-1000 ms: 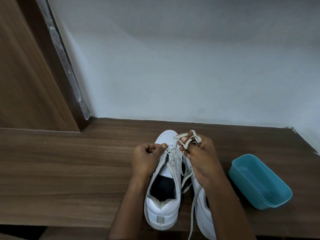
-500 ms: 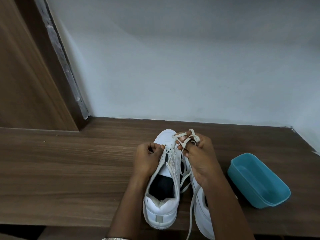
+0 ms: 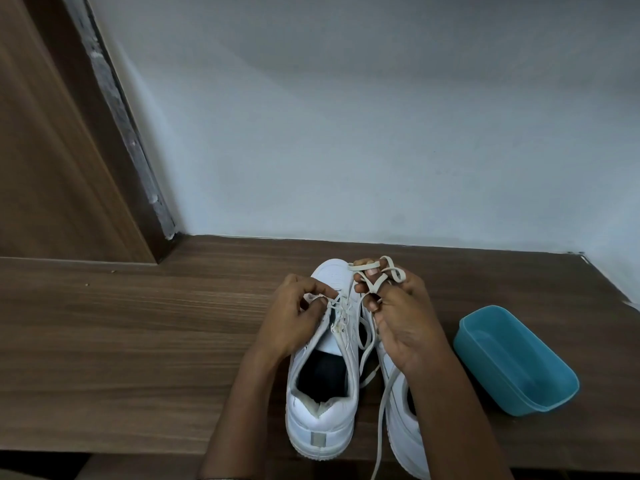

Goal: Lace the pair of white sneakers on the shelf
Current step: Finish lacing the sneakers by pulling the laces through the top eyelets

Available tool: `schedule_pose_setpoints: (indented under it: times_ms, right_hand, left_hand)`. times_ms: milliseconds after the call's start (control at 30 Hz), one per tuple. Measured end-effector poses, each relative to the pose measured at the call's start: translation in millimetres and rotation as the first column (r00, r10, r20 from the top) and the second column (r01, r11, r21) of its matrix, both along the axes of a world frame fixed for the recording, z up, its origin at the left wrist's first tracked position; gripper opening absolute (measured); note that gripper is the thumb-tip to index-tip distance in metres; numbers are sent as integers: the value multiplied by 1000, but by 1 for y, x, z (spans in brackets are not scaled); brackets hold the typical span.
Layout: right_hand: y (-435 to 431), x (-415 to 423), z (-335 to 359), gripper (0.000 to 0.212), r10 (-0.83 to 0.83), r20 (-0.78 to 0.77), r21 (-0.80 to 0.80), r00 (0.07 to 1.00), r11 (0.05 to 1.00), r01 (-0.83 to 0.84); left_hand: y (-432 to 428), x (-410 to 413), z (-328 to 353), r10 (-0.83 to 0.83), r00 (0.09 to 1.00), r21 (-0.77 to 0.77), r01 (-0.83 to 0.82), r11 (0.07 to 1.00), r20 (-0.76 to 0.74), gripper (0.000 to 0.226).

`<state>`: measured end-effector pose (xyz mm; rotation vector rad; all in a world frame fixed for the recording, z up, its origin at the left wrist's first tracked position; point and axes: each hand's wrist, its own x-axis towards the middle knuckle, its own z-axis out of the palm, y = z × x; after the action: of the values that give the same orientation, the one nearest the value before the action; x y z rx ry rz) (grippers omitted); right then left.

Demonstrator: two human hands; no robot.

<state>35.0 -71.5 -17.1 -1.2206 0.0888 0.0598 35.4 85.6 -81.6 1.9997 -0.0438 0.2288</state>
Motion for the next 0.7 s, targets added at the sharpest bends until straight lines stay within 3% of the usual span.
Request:
schedule_pose_setpoints:
  times_ms: [333, 500, 700]
  right_hand:
    - [-2, 1, 1, 27, -12, -35, 73, 999, 997, 15]
    - [-1, 1, 0, 25, -11, -11, 79, 1000, 997, 12]
    - [0, 0, 0, 31, -24, -6, 101, 1000, 995, 24]
  left_hand:
    - [-2, -4, 10, 59, 998, 40, -59, 997, 14, 14]
    - [3, -10, 27, -41, 990, 60, 49, 997, -132, 31]
    - [2, -14, 30, -84, 978, 49, 95, 994, -191, 29]
